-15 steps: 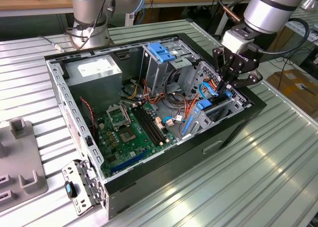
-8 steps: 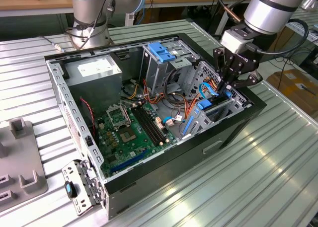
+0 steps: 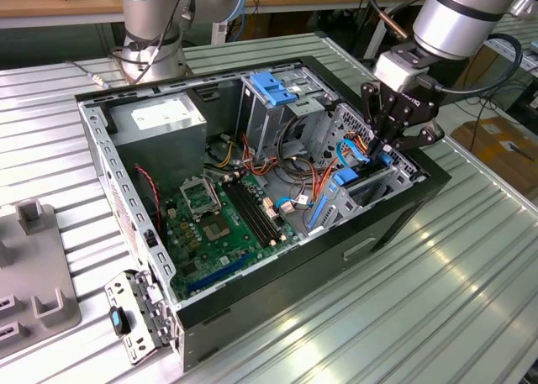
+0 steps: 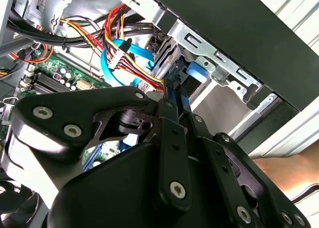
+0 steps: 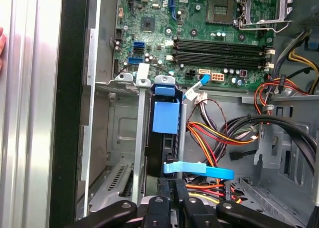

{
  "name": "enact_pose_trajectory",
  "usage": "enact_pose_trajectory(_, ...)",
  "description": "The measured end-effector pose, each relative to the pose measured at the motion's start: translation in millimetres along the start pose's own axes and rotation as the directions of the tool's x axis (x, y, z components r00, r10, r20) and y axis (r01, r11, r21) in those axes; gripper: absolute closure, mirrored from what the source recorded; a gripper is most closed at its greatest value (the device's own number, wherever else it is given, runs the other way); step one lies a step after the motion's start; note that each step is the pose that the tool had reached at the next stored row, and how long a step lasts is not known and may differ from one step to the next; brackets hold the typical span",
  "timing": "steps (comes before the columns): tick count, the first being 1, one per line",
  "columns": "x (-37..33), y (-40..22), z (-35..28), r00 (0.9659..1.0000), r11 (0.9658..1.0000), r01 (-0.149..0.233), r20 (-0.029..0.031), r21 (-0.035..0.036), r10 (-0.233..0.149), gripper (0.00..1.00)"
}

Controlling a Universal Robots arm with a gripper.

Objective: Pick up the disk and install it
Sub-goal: 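Insert the second disk wire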

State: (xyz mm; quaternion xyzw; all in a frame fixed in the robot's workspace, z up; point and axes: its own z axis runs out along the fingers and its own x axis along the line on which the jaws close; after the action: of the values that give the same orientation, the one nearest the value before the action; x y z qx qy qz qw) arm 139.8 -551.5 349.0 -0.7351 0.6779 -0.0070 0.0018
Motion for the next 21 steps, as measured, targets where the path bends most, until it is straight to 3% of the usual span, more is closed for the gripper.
enact_pose_trajectory(21, 1.3, 0.1, 1.1, 1.0, 1.0, -0.002, 0.0001, 0.0, 0.002, 0.84)
